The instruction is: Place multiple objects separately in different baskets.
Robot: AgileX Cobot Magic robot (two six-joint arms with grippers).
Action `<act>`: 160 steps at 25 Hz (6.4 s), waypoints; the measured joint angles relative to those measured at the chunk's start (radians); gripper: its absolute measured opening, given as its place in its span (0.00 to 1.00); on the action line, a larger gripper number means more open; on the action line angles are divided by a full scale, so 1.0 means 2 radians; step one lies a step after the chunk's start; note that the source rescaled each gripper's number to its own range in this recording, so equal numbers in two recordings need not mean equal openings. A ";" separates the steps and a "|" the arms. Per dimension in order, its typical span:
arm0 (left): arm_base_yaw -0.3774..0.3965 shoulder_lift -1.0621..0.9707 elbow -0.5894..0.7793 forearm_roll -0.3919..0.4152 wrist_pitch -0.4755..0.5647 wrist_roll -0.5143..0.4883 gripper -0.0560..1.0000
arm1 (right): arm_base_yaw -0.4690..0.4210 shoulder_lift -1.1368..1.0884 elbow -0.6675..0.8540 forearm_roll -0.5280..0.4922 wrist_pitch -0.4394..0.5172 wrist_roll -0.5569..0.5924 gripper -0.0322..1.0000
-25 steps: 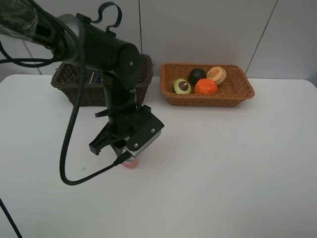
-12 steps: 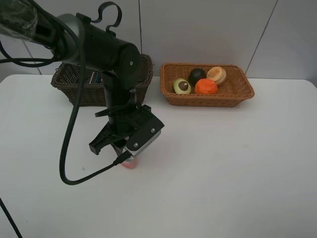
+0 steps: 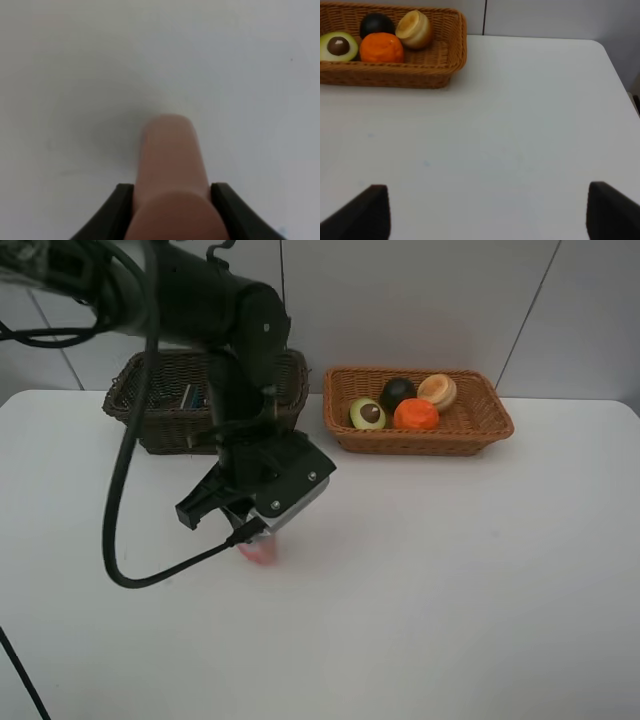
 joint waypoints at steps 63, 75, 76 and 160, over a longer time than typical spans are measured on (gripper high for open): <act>0.205 0.102 -0.217 0.113 -0.127 -0.828 0.92 | 0.000 0.000 0.000 0.000 0.000 0.000 0.99; 0.205 0.102 -0.217 0.111 -0.134 -0.844 1.00 | 0.000 0.000 0.000 0.000 0.000 0.000 0.99; 0.205 0.102 -0.217 0.111 -0.134 -0.844 1.00 | 0.000 0.000 0.000 0.000 0.000 0.000 0.99; 0.355 -1.005 0.460 0.060 0.010 -0.819 1.00 | 0.000 0.000 0.000 0.000 0.000 0.000 0.99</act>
